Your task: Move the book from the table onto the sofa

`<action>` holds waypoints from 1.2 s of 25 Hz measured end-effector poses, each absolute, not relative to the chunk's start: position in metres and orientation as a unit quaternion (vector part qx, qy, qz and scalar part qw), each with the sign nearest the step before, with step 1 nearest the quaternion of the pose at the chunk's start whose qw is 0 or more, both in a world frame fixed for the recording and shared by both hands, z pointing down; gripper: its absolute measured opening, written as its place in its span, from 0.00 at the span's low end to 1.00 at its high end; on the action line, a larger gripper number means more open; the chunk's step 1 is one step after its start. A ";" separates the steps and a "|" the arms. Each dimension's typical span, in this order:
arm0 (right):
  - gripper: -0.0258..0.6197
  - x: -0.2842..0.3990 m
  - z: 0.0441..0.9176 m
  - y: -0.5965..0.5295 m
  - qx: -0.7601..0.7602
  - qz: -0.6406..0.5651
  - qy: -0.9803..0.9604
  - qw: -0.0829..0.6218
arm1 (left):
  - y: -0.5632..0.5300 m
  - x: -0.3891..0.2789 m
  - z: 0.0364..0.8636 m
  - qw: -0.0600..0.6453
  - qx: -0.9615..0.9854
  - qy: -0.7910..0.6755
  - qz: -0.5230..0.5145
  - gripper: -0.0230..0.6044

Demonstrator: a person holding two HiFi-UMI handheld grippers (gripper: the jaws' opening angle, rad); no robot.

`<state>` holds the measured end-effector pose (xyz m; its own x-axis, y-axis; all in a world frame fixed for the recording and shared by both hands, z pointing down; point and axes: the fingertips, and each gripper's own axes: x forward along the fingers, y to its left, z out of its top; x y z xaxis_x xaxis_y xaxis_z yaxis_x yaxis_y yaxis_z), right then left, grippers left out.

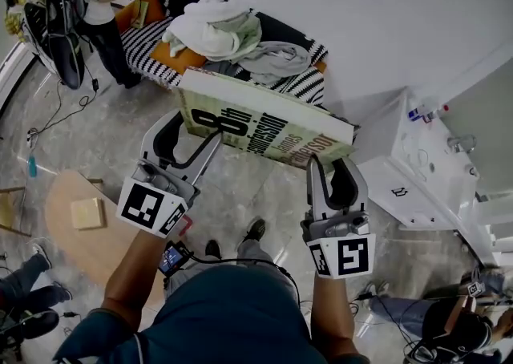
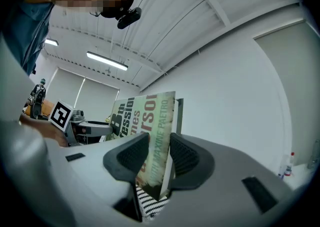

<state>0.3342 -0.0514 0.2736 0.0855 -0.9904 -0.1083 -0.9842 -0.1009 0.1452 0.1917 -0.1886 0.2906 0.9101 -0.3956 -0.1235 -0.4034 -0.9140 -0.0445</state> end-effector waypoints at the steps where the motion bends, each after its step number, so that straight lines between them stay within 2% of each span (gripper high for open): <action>1: 0.26 0.342 0.275 -0.058 0.734 -0.090 -0.674 0.015 | -0.193 0.198 0.292 0.036 -0.976 0.209 0.055 0.46; 14: 0.26 0.445 0.279 -0.129 0.691 -0.096 -0.716 -0.002 | -0.246 0.285 0.294 0.040 -0.960 0.272 0.044 0.46; 25: 0.26 0.490 0.295 -0.230 0.696 -0.066 -0.715 0.004 | -0.349 0.331 0.312 0.014 -0.962 0.270 0.022 0.46; 30: 0.26 0.489 0.306 -0.229 0.703 -0.080 -0.707 0.007 | -0.352 0.332 0.321 0.024 -0.965 0.257 0.038 0.46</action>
